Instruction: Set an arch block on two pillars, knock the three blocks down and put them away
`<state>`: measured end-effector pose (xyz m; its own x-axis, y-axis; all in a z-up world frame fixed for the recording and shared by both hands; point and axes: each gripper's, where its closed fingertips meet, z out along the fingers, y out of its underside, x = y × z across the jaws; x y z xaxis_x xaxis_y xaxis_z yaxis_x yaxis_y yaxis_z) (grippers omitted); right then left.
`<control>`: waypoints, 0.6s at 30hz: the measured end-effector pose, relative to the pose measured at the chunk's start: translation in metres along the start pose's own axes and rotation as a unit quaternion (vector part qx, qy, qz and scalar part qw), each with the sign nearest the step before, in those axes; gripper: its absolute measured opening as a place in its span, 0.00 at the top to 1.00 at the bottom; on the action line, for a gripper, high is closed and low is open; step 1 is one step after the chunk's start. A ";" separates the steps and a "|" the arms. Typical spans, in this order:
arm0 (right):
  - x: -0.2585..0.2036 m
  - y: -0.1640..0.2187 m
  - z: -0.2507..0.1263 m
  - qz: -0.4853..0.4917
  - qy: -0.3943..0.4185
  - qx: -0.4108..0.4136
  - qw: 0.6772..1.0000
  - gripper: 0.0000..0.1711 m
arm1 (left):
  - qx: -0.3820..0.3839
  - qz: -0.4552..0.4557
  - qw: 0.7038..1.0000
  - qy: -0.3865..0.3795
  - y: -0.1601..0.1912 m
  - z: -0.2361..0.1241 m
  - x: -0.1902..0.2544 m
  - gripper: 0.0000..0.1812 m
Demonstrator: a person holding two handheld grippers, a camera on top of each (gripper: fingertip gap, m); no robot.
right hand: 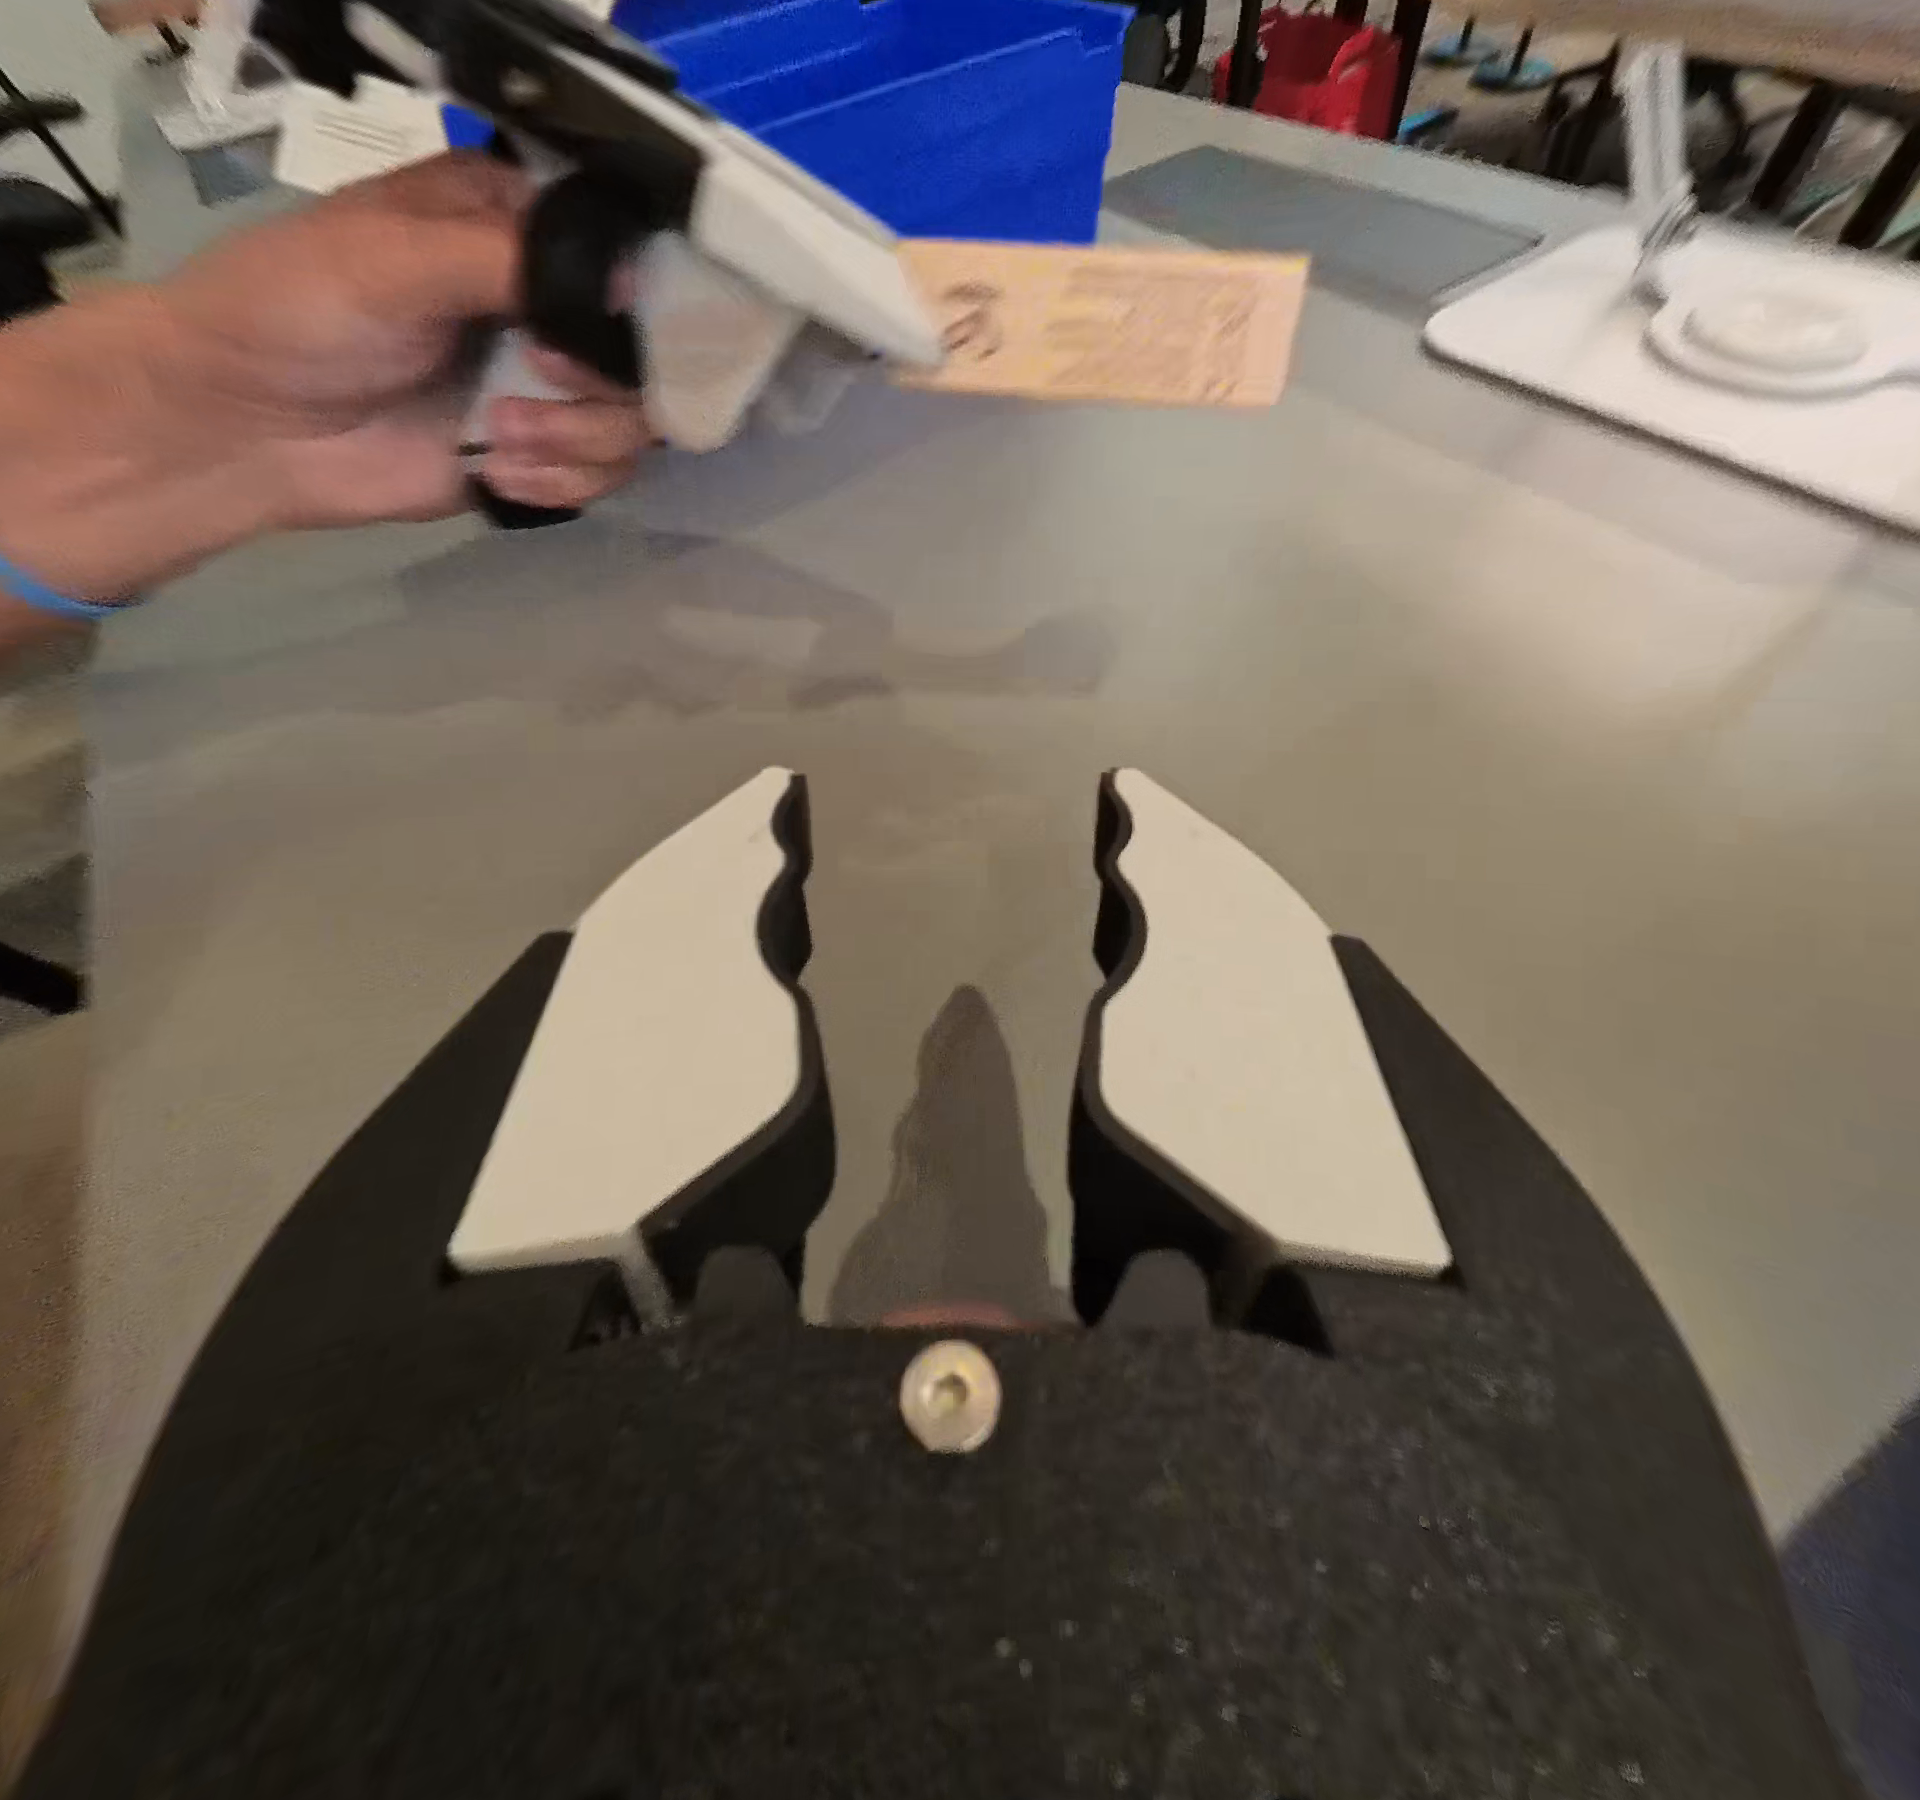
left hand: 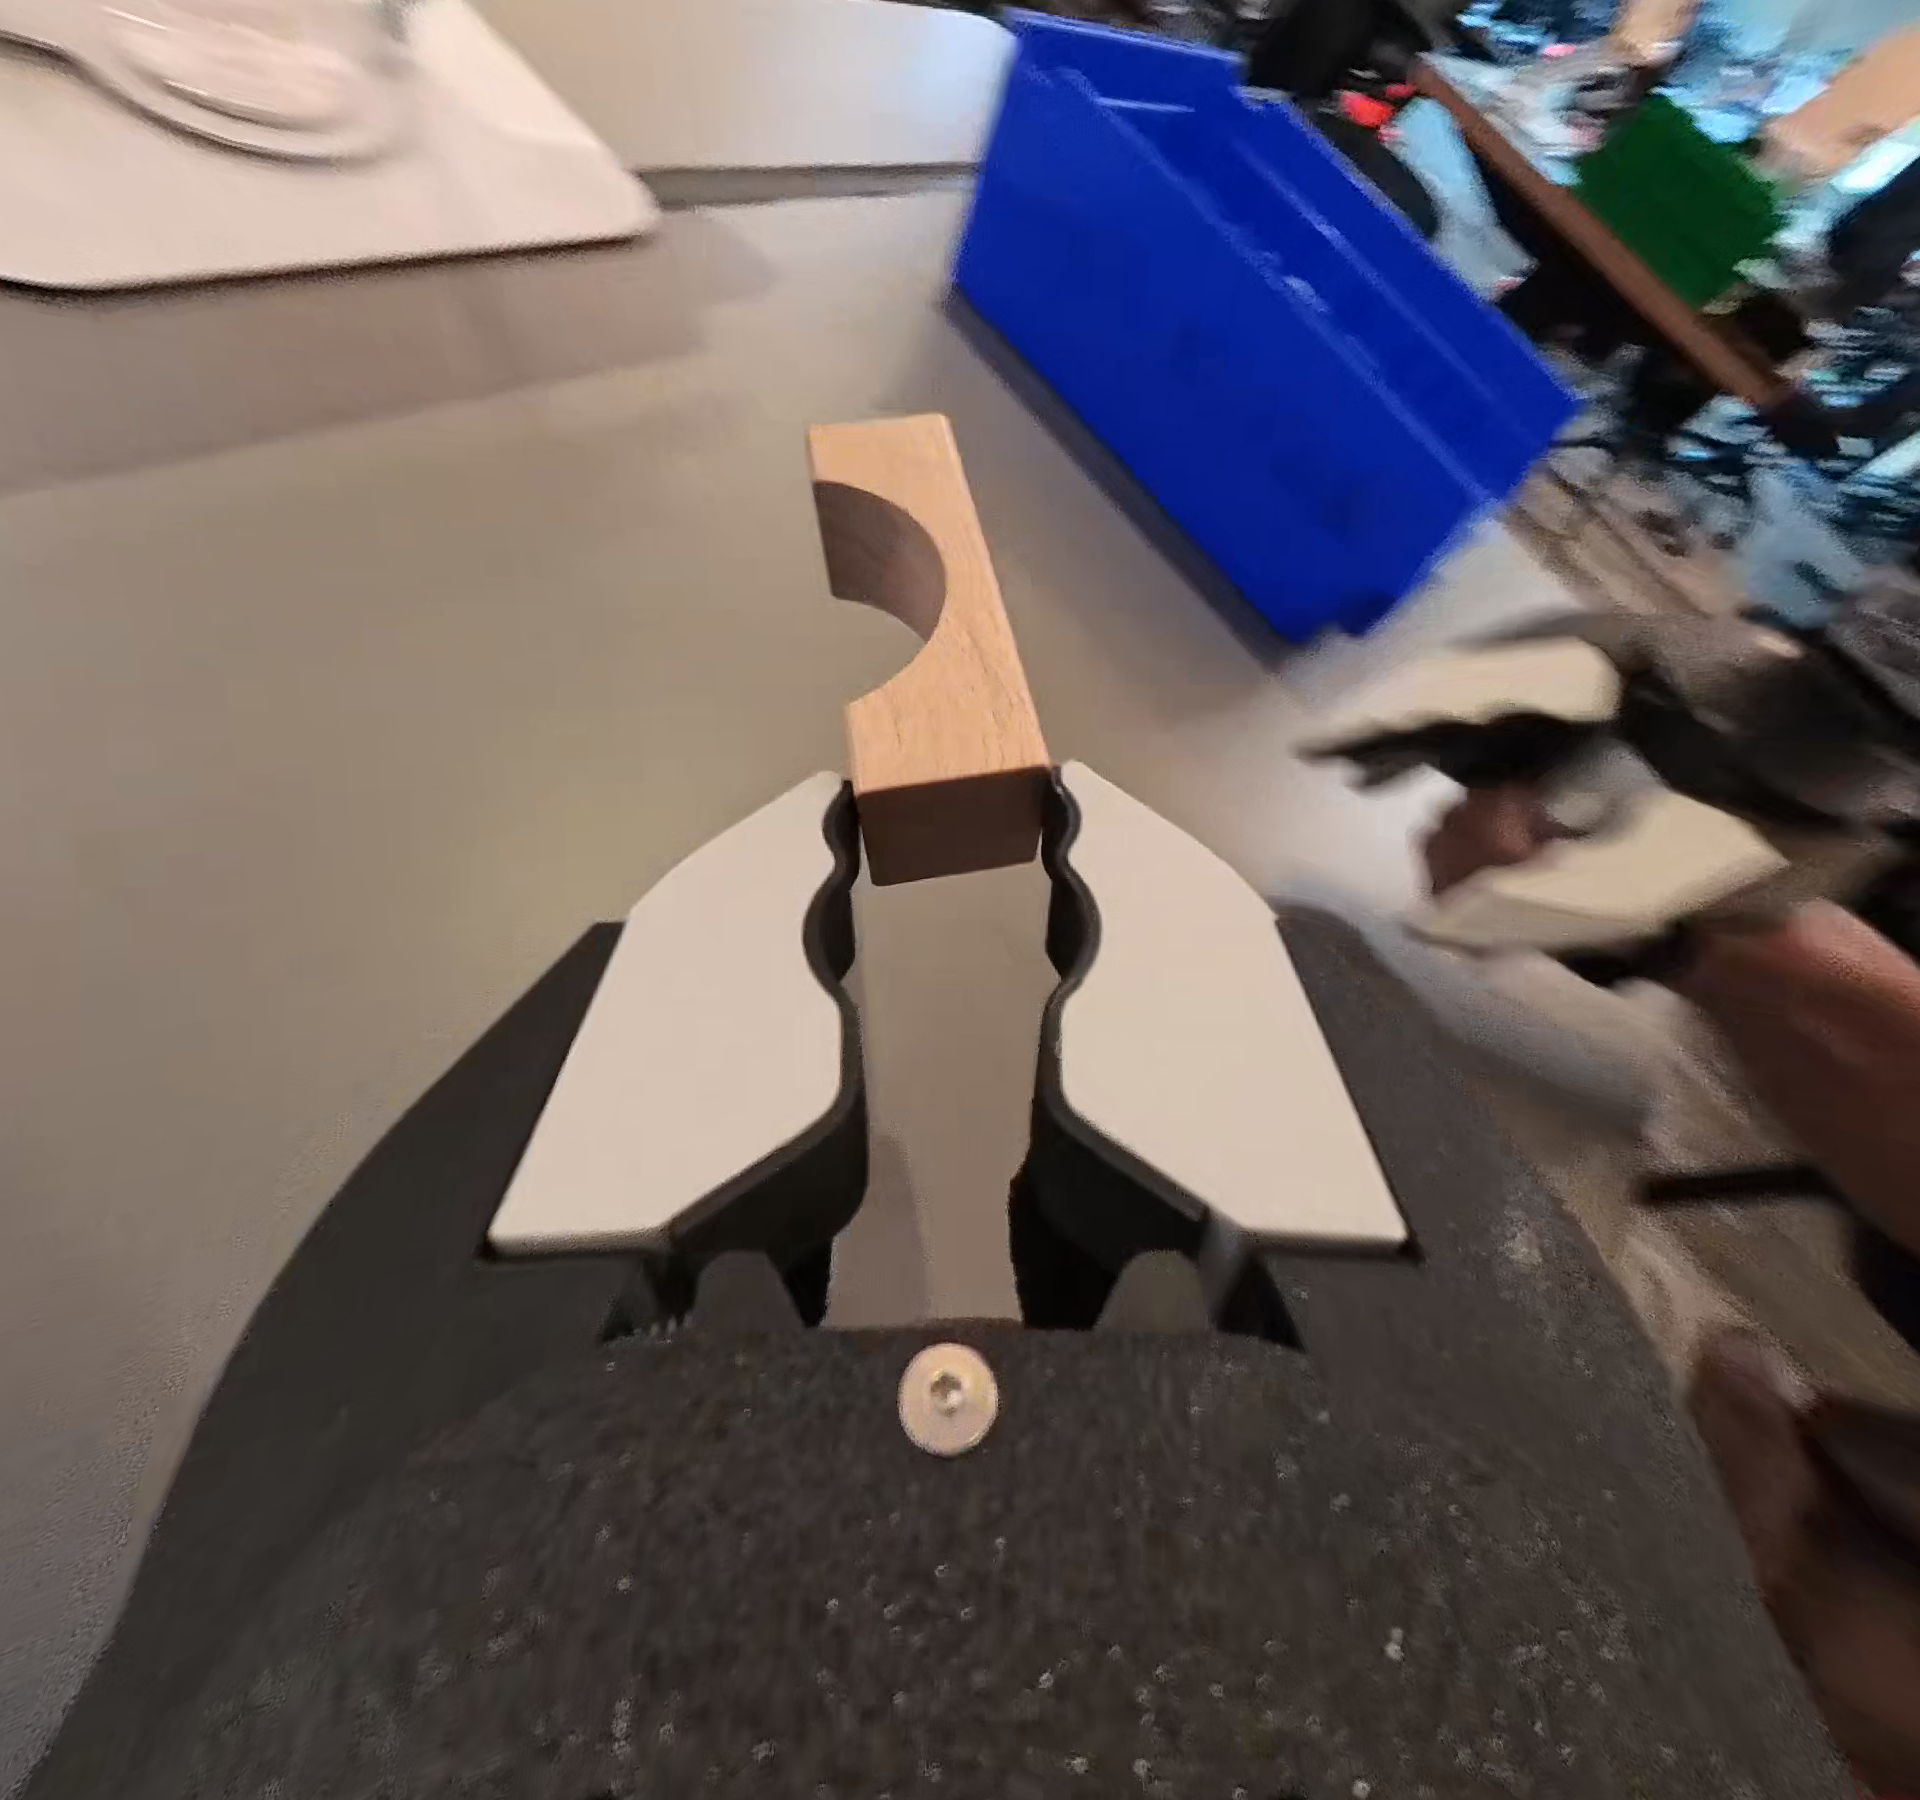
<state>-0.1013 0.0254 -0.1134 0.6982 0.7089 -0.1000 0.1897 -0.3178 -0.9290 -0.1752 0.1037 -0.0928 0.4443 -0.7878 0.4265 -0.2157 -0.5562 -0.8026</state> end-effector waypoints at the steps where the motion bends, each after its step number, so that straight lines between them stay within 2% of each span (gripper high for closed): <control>1: 0.006 -0.006 0.005 -0.011 0.007 0.002 1.000 0.66 | 0.000 -0.008 0.999 0.034 0.003 -0.004 0.015 0.82; 3: 0.009 -0.018 0.013 0.006 -0.012 0.017 1.000 0.63 | 0.007 -0.012 0.995 0.096 0.005 -0.012 0.042 0.82; 7: -0.008 -0.051 0.010 0.073 -0.131 0.094 0.984 0.59 | 0.009 0.030 0.985 0.170 0.013 -0.030 0.070 0.82; 12: -0.032 -0.058 0.003 0.088 -0.243 0.084 0.962 0.58 | -0.019 0.059 0.966 0.251 0.029 -0.044 0.095 0.82; 14: -0.044 -0.061 -0.002 0.092 -0.287 0.081 0.950 0.67 | -0.038 0.075 0.961 0.264 0.037 -0.043 0.101 0.82; 15: -0.050 -0.061 -0.005 0.093 -0.306 0.076 0.944 0.77 | -0.044 0.081 0.959 0.269 0.040 -0.043 0.104 0.82; 18: -0.054 -0.055 -0.009 0.105 -0.323 0.052 0.939 0.80 | -0.031 0.076 0.961 0.266 0.037 -0.043 0.106 0.82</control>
<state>-0.1429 -0.0009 -0.0534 0.1409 0.8823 -0.4491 0.0033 -0.4540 -0.8910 -0.1735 -0.0118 -0.0598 -0.0992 -0.8757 0.4726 -0.3007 -0.4264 -0.8531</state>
